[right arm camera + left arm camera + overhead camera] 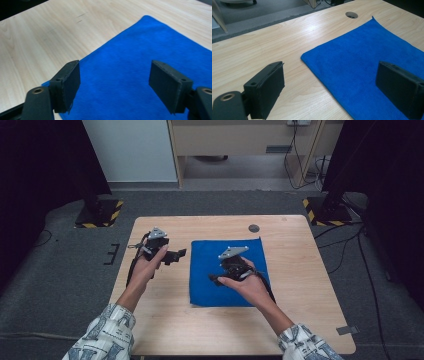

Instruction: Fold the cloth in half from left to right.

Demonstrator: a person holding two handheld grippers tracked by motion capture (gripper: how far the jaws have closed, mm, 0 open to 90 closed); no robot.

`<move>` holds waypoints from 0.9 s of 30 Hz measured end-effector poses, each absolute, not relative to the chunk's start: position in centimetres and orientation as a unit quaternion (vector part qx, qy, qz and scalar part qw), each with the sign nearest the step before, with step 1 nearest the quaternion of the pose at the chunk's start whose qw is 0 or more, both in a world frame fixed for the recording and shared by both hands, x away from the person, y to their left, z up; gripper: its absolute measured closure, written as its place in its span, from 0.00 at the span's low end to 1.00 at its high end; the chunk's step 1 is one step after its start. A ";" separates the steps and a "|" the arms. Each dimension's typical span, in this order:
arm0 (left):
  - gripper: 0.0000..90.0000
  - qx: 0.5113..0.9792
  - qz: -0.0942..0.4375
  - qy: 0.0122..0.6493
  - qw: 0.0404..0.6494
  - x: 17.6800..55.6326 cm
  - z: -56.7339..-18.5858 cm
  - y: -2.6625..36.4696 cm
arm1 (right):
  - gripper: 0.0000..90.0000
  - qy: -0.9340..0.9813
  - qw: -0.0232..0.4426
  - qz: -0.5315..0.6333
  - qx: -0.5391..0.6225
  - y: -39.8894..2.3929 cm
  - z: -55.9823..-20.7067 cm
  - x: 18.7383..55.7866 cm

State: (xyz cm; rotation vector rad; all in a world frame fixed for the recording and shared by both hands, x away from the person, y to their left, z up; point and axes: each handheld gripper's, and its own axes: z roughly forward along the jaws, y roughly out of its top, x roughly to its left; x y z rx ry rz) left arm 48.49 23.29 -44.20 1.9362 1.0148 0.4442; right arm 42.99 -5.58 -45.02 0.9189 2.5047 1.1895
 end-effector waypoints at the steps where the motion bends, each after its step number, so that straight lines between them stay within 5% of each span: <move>1: 0.09 0.779 0.179 0.410 0.439 48.4 -44.2 23.5 | 0.31 0.853 0.109 0.404 0.310 -5.4 -45.1 42.9; 10: 0.09 0.779 0.175 0.415 0.437 47.7 -44.9 24.3 | 0.41 0.858 0.099 0.407 0.296 -3.9 -45.0 42.0; 27: 0.09 0.780 0.172 0.416 0.435 47.4 -45.2 24.7 | 0.83 0.874 0.075 0.410 0.250 -1.2 -46.8 39.8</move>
